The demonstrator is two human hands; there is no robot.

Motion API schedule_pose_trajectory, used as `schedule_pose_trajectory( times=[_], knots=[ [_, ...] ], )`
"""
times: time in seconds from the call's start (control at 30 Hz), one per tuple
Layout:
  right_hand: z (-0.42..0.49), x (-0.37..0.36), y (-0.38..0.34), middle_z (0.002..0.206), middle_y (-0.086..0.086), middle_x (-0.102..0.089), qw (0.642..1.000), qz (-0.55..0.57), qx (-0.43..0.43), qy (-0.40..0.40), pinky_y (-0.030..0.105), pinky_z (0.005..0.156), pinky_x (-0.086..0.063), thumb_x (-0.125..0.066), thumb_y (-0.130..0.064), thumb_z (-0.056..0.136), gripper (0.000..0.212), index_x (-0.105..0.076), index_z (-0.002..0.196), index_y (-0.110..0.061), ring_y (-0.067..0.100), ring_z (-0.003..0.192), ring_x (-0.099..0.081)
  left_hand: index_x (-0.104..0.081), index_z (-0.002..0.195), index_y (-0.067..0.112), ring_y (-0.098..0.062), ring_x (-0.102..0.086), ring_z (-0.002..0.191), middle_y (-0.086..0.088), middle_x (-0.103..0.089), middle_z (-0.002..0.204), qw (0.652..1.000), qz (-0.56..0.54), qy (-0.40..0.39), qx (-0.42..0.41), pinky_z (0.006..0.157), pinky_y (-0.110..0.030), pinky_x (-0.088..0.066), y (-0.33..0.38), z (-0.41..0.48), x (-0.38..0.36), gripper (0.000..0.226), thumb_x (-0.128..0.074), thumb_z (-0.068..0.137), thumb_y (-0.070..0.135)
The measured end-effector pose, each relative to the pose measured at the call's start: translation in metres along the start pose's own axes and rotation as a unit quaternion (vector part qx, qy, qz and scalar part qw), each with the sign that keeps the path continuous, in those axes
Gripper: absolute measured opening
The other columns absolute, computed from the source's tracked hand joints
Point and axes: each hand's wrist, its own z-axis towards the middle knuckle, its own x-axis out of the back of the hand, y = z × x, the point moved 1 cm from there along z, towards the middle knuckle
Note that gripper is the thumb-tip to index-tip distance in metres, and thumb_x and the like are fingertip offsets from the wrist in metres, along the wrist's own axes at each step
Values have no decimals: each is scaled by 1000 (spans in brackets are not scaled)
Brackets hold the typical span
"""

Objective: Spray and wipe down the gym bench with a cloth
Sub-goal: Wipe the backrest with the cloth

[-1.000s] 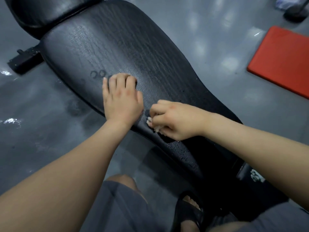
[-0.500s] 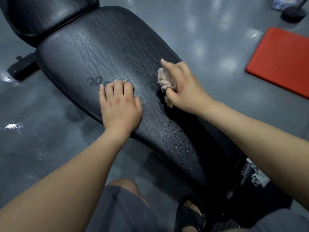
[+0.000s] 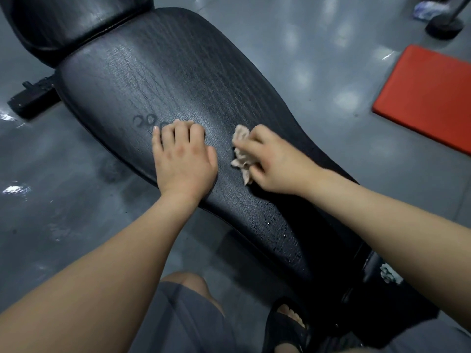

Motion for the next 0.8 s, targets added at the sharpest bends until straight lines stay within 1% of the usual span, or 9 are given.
schedule_pose_trajectory(
  times=[0.1,0.2,0.3,0.4,0.5,0.57,0.63,0.7,0.8],
  knots=[
    [0,-1,6,106,18,-55,998,-39,33,-25,40,82,-51,-50,-25,92,42,-61,126,-2,34,91,-56,-61,110,14,-36,-50,120,-11,-59,121,1000,-1,-1,0,119,-53,-26,0,1,1,32,-44,87,29],
    [2,10,38,100,21,-55,994,-79,-74,25,47,79,-53,-52,-32,92,36,-62,107,-1,40,90,-57,-62,110,15,-36,-50,122,-11,-59,122,1000,-6,-4,2,119,-53,-26,0,1,1,32,-44,88,29],
    [-3,16,54,105,23,-52,976,-114,-176,63,49,84,-51,-57,-25,90,27,-59,97,0,42,98,-53,-62,111,15,-36,-50,122,-11,-59,121,1000,-6,-5,1,119,-53,-26,1,0,1,32,-44,88,29],
    [-3,7,37,115,22,-53,987,-106,-115,47,47,90,-49,-50,-24,89,30,-59,103,1,40,101,-52,-61,111,15,-36,-50,120,-10,-59,119,1000,-8,-5,5,119,-53,-26,0,1,1,32,-44,88,29],
    [0,1,35,110,18,-57,995,-97,-36,9,45,88,-47,-42,-22,89,34,-60,110,-3,37,97,-54,-61,112,15,-36,-50,120,-11,-59,120,1000,-7,-4,4,119,-53,-26,0,0,1,33,-44,88,30],
    [1,8,53,109,21,-58,991,-92,-92,41,46,90,-46,-44,-15,88,34,-61,113,-1,41,99,-55,-61,112,15,-36,-51,120,-11,-59,120,1000,-7,-4,2,119,-53,-26,0,0,1,33,-43,88,30],
    [-4,17,76,113,26,-58,971,-97,-202,79,46,92,-42,-49,-5,88,32,-60,117,2,46,105,-53,-61,112,15,-36,-50,120,-11,-59,119,1000,-5,-5,0,119,-52,-26,0,0,1,34,-42,88,30],
    [-8,22,92,117,27,-59,949,-97,-288,87,44,92,-39,-50,-4,91,30,-58,119,2,46,109,-52,-61,112,15,-36,-50,120,-11,-58,119,1000,-4,-6,0,119,-52,-26,0,1,0,34,-42,88,30],
    [-3,20,92,121,27,-60,945,-52,-306,103,42,93,-39,-50,-7,95,31,-57,124,1,44,113,-53,-61,111,15,-36,-50,120,-10,-58,119,1000,-6,-4,1,119,-52,-26,0,0,0,34,-41,89,30]
  ],
)
